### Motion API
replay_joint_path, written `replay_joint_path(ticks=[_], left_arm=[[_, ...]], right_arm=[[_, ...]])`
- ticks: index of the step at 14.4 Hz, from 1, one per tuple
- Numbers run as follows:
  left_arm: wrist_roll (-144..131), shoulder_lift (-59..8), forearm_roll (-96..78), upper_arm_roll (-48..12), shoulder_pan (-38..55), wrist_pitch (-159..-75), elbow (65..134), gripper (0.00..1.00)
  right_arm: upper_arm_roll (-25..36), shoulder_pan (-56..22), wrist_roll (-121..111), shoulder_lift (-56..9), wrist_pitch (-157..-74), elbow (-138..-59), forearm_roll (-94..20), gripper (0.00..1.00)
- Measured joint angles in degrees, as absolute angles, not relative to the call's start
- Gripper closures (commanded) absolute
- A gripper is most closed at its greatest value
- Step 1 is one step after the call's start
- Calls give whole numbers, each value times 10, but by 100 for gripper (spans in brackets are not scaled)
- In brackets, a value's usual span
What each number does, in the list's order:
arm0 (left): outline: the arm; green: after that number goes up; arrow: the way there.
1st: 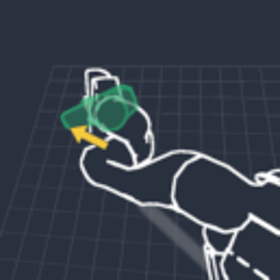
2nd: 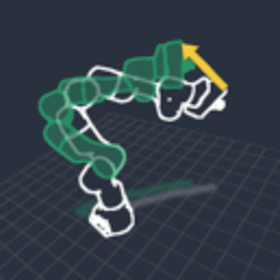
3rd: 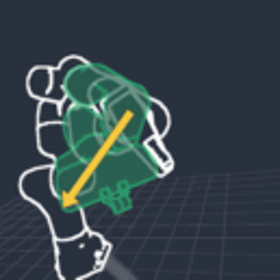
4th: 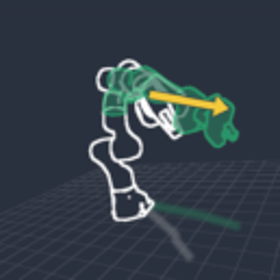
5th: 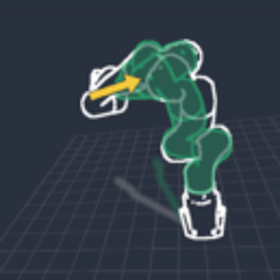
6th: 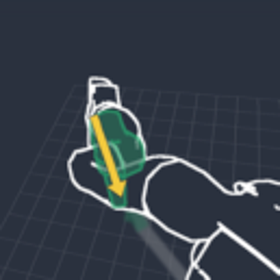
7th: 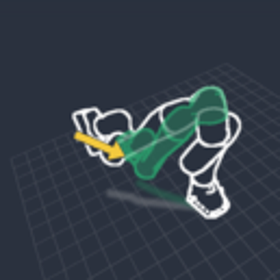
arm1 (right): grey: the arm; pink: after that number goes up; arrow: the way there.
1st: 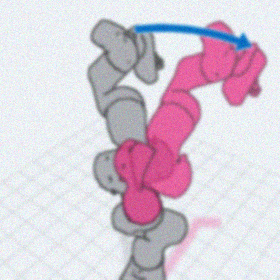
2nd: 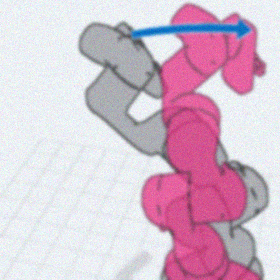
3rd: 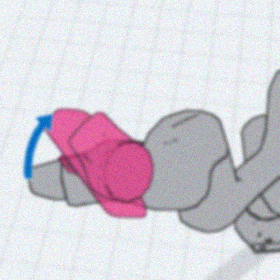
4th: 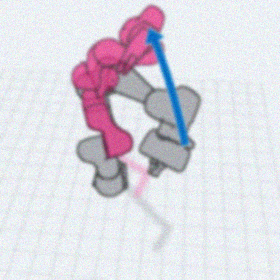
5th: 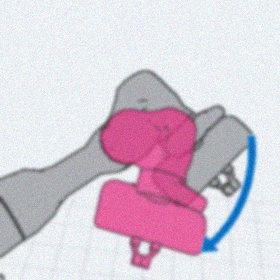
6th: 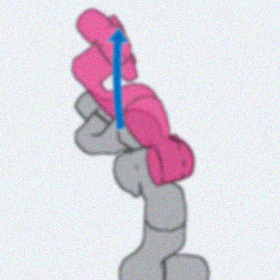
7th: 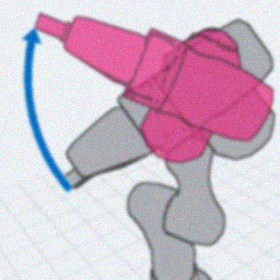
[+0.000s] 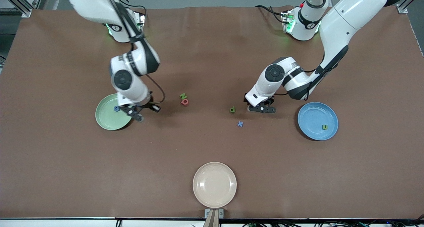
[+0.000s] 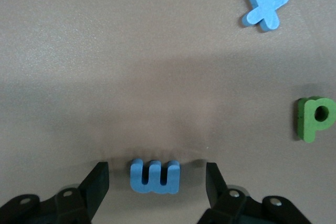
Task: Sort upper and lower case letters into plates
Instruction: 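Carry the B to the green plate while the left gripper grasps blue E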
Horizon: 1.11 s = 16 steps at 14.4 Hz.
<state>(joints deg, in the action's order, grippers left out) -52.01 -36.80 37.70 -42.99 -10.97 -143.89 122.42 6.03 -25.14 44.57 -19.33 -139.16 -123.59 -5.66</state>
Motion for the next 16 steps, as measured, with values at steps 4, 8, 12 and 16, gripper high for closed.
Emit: replay_joint_path(ticks=[4, 8, 12, 16], left_arm=[[-520, -368, 377, -429, -110, -1438, 1226, 53], [-521, -363, 379, -432, -112, -1437, 1226, 72], [-521, -363, 379, -431, -110, -1432, 1227, 83], [-516, -349, 384, -431, -122, -1385, 1219, 83]], right_arm=[[62, -150, 276, -178, -1371, -1245, -57, 100], [60, -137, 256, -178, -1373, -1260, -57, 100], [60, -117, 224, -178, -1376, -1263, -57, 99], [58, -112, 218, -195, -1409, -1283, -57, 98]])
